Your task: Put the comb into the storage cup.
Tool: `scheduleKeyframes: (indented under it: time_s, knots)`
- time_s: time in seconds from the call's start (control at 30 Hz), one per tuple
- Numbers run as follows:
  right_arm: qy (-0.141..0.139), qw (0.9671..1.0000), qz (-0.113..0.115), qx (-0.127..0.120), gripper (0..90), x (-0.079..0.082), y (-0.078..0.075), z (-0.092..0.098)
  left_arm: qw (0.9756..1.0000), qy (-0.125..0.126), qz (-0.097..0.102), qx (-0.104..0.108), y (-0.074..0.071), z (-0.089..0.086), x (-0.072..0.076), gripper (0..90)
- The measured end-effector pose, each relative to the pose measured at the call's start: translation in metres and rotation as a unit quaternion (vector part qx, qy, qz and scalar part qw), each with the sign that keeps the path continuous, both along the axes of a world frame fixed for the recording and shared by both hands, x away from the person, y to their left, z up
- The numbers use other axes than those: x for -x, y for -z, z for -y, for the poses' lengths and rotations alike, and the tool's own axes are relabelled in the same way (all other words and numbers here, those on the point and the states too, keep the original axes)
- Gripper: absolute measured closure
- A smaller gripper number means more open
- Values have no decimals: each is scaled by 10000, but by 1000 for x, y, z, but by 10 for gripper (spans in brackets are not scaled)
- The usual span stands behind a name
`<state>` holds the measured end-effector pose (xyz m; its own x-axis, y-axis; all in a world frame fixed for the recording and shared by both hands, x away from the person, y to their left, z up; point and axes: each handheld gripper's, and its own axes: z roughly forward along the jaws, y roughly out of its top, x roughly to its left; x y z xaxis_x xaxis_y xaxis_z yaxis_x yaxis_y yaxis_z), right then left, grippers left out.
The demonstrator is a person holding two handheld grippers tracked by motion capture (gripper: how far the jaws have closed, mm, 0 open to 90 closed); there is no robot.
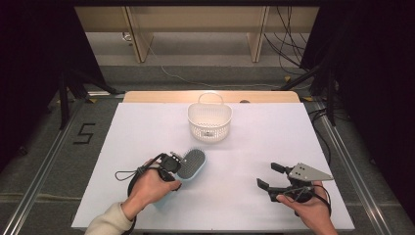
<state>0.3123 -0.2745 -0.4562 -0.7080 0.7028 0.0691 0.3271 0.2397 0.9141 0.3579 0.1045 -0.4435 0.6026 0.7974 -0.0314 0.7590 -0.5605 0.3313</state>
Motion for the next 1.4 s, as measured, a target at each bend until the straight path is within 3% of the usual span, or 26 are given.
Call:
scheduleKeyframes:
  time_s: [0.27, 0.63, 0.93, 1.4]
  knots:
    - [-20, 10000, 8, -55, 186, 0, 1, 0, 9995, 5, 251, 209, -5, 0, 3, 699]
    - [-10, 10000, 19, -76, 165, -1, 1, 1, 9985, 19, 352, 414, -7, -3, 3, 699]
    - [4, 9999, 44, -109, 164, -1, 1, 1, 9978, -5, 497, 431, -9, -4, 4, 699]
    - [24, 9999, 54, -134, 163, -1, 1, 1, 9948, -4, 827, 592, -11, -8, 6, 699]
